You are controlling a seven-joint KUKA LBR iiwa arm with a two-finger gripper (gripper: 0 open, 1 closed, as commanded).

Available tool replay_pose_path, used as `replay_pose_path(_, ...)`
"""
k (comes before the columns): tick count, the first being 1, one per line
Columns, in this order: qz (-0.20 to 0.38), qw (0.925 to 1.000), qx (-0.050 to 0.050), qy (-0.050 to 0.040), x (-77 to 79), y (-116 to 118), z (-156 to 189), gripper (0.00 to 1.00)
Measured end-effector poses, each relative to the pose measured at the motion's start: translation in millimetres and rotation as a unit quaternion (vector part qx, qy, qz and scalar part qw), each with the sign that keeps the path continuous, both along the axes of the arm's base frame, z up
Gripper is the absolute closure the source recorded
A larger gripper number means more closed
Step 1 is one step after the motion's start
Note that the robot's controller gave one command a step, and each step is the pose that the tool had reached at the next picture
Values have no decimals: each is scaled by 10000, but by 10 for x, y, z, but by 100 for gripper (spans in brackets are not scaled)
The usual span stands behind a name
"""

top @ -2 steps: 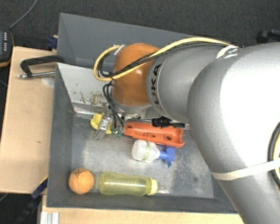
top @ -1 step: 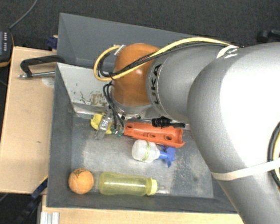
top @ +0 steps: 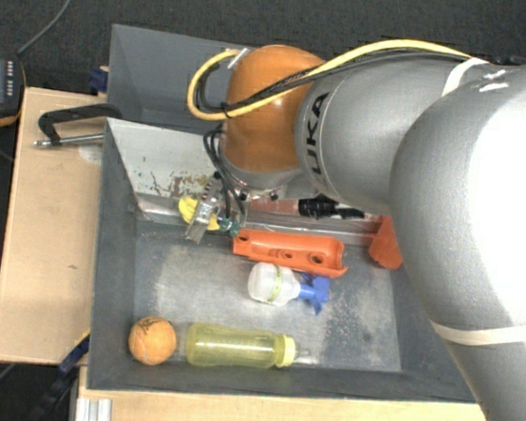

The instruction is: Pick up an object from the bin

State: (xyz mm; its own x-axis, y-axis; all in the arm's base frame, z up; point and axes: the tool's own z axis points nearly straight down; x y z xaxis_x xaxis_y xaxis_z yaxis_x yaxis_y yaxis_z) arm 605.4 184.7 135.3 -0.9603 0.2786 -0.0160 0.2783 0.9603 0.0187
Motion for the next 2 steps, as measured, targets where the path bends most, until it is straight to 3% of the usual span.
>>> replay_pose_path(1,-3,10000,-6,25,-13,-7,-26,100)
replay_pose_path(2,4,10000,17,-40,18,7,304,100)
